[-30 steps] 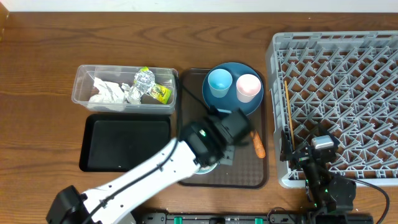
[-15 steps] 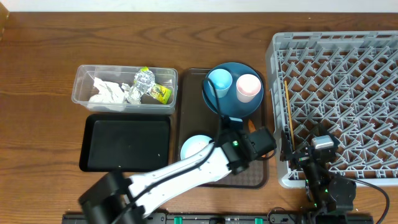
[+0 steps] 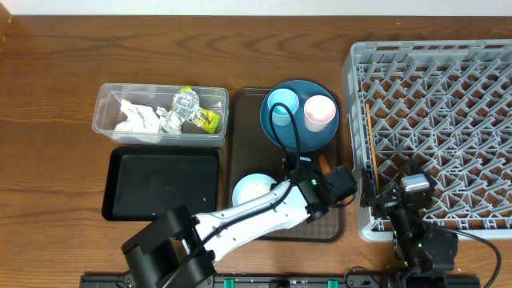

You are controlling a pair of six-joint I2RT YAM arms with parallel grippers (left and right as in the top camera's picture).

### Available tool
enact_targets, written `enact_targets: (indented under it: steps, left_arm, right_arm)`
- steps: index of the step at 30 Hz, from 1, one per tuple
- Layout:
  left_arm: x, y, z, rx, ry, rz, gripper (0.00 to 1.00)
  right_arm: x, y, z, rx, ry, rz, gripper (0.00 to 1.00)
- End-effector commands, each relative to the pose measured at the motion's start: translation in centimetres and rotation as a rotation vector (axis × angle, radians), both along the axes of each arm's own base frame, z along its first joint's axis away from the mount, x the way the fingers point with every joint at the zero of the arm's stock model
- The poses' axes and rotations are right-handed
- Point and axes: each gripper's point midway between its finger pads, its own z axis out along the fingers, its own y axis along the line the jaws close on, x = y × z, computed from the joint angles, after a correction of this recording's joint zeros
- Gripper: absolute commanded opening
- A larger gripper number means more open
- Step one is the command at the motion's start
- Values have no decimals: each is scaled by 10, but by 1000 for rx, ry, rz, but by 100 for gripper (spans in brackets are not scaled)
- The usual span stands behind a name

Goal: Sort waste into correct bins and load items into the dishwasher rack
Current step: 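Move the left gripper right over the light blue bowl toward the carrot, then grasp the rim of the light blue rice bowl with the left gripper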

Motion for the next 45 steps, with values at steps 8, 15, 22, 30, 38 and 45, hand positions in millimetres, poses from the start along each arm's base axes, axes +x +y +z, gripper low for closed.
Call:
enact_targets:
  steps: [8,15,22,30,38,45]
  left_arm:
    - [1,12,-17,47,-21,5,43]
    - [3,15,-21,54,-37,5,42]
    - [5,14,-22,48,-49,6,37]
    - [8,12,-25,35,-66,7,36]
    - [10,20,-30,66,-91,6,36]
    - [8,23,-35,66,-89,6,31]
  right_arm:
    - [0,1,0,-9,-3,3,99]
    - [0,1,0,-9,-3,4,99]
    - [0,1,0,-9,-3,3,99]
    - [0,1,0,-9,-3,4,99]
    - [0,1,0,-9,-3,4,99]
    - [0,1,0,-9,-3,3,99]
